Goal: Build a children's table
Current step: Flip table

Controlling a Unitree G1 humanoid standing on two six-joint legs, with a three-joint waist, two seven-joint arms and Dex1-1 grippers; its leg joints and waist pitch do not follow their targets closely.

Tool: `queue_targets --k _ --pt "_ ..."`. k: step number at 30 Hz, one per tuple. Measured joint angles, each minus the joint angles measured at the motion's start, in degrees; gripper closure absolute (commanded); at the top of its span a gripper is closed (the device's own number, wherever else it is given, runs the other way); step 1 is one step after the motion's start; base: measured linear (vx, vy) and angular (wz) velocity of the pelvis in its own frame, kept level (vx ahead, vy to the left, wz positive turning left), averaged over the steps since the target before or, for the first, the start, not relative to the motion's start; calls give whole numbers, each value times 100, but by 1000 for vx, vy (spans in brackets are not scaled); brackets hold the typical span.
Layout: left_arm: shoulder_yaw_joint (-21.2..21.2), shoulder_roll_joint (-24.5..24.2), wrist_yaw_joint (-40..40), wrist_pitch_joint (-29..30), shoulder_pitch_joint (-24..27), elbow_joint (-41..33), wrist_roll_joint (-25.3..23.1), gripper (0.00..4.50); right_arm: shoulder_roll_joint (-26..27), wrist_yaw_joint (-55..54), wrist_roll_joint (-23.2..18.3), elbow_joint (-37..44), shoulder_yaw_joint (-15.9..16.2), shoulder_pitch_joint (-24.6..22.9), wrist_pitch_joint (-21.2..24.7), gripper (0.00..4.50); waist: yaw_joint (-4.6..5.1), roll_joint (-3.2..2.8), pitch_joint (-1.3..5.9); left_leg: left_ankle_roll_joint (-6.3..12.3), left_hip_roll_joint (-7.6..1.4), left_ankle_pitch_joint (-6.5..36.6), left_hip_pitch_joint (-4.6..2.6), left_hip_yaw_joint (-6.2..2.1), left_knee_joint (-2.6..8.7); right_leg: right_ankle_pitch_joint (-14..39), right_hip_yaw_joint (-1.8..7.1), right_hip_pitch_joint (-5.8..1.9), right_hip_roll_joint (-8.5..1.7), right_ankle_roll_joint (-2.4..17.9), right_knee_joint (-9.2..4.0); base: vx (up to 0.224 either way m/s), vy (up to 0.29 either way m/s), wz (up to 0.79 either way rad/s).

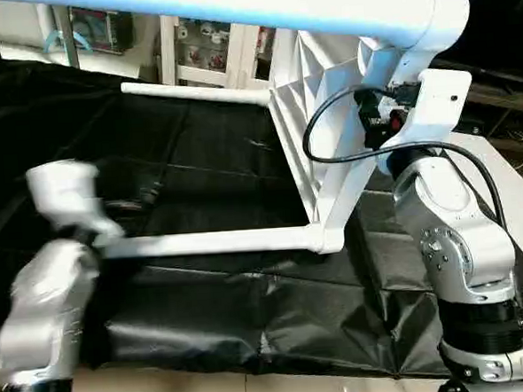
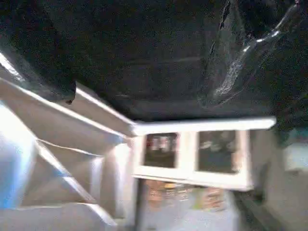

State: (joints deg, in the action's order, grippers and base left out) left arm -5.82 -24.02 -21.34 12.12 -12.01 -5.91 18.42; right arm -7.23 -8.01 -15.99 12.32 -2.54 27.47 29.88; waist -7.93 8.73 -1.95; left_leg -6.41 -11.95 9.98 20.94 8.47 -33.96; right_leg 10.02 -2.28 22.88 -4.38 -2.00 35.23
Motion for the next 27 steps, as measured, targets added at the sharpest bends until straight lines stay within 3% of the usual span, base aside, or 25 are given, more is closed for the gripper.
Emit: queue_targets --k 1,4,9,12,15,19,24,27 --pt "28 20 -6 -10 -15 -55 -24 0 -1 34 1 30 1 -13 9 177 2 -9 -3 0 0 0 0 1 0 0 1 0 0 0 0 0 0 0" --pt "86 128 94 -64 -98 -182 -103 0 -27 123 -14 126 -16 -86 11 159 -2 -48 -16 0 0 0 -1 0 0 0 -1 -1 0 1 0 0 0 0" --pt "189 292 313 -65 -125 -186 -325 0 -27 390 -53 336 10 -302 -48 119 4 -223 4 1 2 0 -2 1 3 1 2 -3 -2 2 -4 0 0 0" --pt "219 525 398 -124 -119 -183 -342 0 -51 590 -124 468 35 -460 -64 93 4 -289 3 1 2 0 0 1 6 1 2 2 -1 3 -3 0 0 0" --pt "188 728 624 -342 34 -220 -371 0 -304 1141 -250 571 389 -997 85 56 21 -343 -4 1 1 1 5 0 7 2 4 2 2 4 -11 0 0 0" --pt "304 619 590 -213 388 -458 -479 0 -461 1587 -356 684 518 -1330 81 56 103 -427 -51 1 0 0 24 5 16 -1 7 29 -1 7 -6 0 0 0" --pt "660 416 165 -223 500 -554 -654 0 -496 2059 -469 751 466 -1414 -364 56 165 -428 -49 1 0 0 24 10 32 5 6 37 10 17 -10 0 0 0" --pt "882 -26 -358 -547 508 -636 -762 0 -547 2474 -741 810 395 -1667 -591 56 171 -424 -47 1 0 1 22 9 35 7 12 37 10 15 -20 0 0 0"
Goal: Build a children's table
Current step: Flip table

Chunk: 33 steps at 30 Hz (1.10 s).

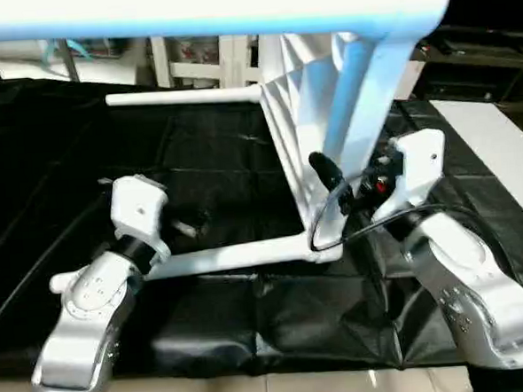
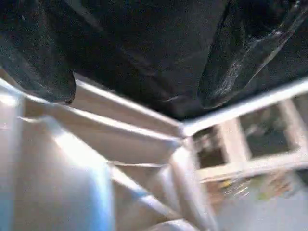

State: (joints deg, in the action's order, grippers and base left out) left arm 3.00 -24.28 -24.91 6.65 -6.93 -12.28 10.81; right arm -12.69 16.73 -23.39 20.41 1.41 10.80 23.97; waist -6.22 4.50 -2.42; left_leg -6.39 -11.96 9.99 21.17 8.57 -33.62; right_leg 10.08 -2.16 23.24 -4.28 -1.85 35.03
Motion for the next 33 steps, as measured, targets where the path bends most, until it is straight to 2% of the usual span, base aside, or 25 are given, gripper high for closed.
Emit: queue_targets --k 5,11,15,18,21,23,27,31,33 --pt "113 -418 -853 -216 217 -452 148 0 -79 528 -318 113 -180 -319 -240 56 -7 -5 -4 9 -2 5 0 11 0 1 7 2 -7 0 -4 0 0 0" --pt "77 -632 -1006 -783 240 -542 56 0 -182 965 -531 169 -386 -635 -586 56 -26 -5 -2 9 -2 5 -9 8 -1 -1 4 -5 -7 2 2 0 0 0" --pt "-132 -682 -1011 -1162 305 -550 14 0 -401 1392 -1325 499 -649 -866 -265 56 -28 -3 -1 9 -2 5 -10 3 -1 -1 4 -7 -10 1 2 0 0 0" --pt "-242 -787 -1194 -1215 226 -702 44 0 -583 1736 -2217 675 -886 -855 194 56 -28 3 3 9 -2 5 -13 2 -2 -1 3 -8 -9 2 6 0 0 0" --pt "-233 -944 -1352 -1211 124 -837 74 0 -790 2090 -2552 677 -881 -862 426 56 -32 10 7 9 -2 5 -12 3 -2 -1 2 -9 -9 2 5 0 0 0" --pt "-217 -1017 -1364 -1213 -23 -850 49 0 -873 2164 -2306 650 -682 -856 413 56 -40 27 11 9 -2 5 -12 3 -2 -1 0 -8 -9 2 8 0 0 0" --pt "-382 -1161 -1306 -1347 -719 -992 -147 0 -739 1787 -952 92 306 -598 266 56 -31 88 19 7 -2 4 -10 -7 -4 -2 -9 -6 -9 4 18 0 0 0" --pt "-686 -1359 -1171 -1686 -1043 -1019 -444 0 -533 1142 -200 -475 788 -364 118 56 -31 164 9 7 2 4 -8 -10 -3 -2 -10 -1 -18 3 20 0 0 0" --pt "-804 -1392 -1075 -1835 -1197 -979 -604 0 -448 924 55 -671 861 -276 -8 56 -32 190 20 6 1 4 -6 -13 -6 -2 -11 -2 -17 4 19 0 0 0"
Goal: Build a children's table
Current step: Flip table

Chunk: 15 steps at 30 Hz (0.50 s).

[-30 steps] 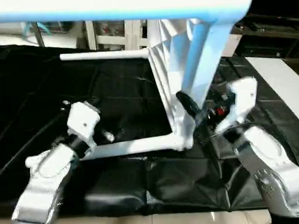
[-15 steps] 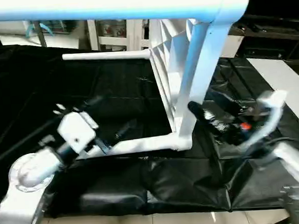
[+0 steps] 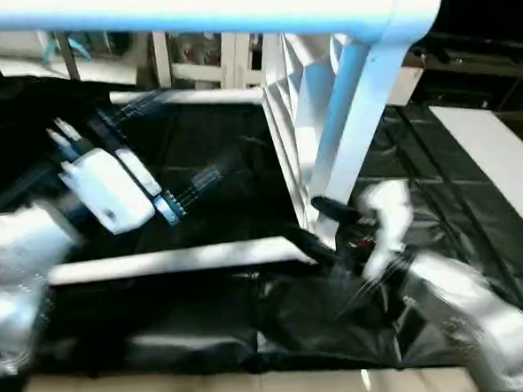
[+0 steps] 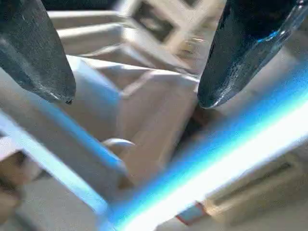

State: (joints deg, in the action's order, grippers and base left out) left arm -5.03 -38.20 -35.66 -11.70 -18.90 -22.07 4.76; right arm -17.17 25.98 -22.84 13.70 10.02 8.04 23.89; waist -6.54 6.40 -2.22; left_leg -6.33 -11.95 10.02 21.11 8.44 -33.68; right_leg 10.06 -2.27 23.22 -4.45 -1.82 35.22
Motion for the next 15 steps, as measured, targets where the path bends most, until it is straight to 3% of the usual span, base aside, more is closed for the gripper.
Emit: queue_targets --k 4,7,11,15 --pt "-157 -210 236 -333 -316 228 -495 0 324 -189 195 -305 0 58 -127 56 -31 17 8 0 0 0 6 1 -4 2 1 -1 0 -1 -5 0 0 0" --pt "-135 -393 366 -481 -540 488 -953 0 501 0 22 -277 18 50 -176 56 -29 15 7 0 0 0 8 1 -6 2 1 0 0 -1 -3 0 0 0" --pt "-115 -493 415 -582 -713 782 -1278 0 437 490 -271 -9 193 -68 -191 56 -43 7 2 0 -2 0 0 1 -4 2 1 -2 2 2 1 0 0 0" --pt "36 -586 524 -892 -1121 1360 -1594 0 215 822 -278 0 299 -255 -209 56 -149 0 -3 0 -2 0 -10 -2 -8 -5 2 -5 2 9 9 0 0 0"
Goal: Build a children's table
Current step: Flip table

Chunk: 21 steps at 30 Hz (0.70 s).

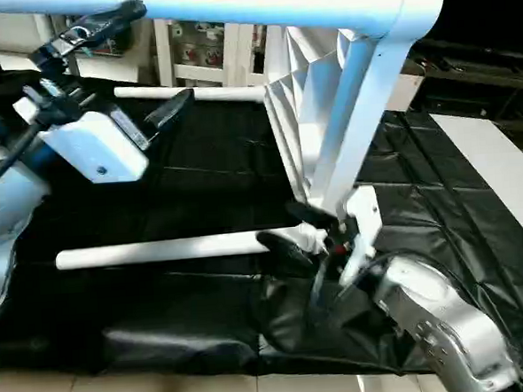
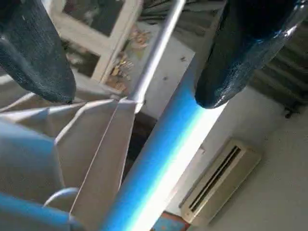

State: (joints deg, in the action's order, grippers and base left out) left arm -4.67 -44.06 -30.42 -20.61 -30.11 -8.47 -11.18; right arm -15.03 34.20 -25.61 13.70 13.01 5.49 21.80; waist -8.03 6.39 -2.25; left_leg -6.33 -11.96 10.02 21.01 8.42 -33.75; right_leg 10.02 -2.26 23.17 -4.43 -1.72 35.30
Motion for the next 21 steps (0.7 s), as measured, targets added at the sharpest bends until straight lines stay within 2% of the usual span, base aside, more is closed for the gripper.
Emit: queue_targets --k 7,12,21 --pt "14 -81 286 -425 -621 607 -371 0 33 80 28 37 32 -98 2 56 -36 -18 -11 0 1 0 -2 -24 -1 -2 -1 0 -1 4 11 0 0 0" --pt "110 -95 350 -842 -709 943 -483 0 77 1 55 38 37 -119 -1 56 -47 -34 -21 0 0 0 2 -24 -2 -5 -2 2 -1 9 11 0 0 0" --pt "266 -253 820 -967 -1353 1978 -1168 0 106 -9 155 100 89 -142 -9 56 -53 -80 -52 0 -1 0 -2 -25 -4 -8 -4 2 0 13 17 0 0 0"
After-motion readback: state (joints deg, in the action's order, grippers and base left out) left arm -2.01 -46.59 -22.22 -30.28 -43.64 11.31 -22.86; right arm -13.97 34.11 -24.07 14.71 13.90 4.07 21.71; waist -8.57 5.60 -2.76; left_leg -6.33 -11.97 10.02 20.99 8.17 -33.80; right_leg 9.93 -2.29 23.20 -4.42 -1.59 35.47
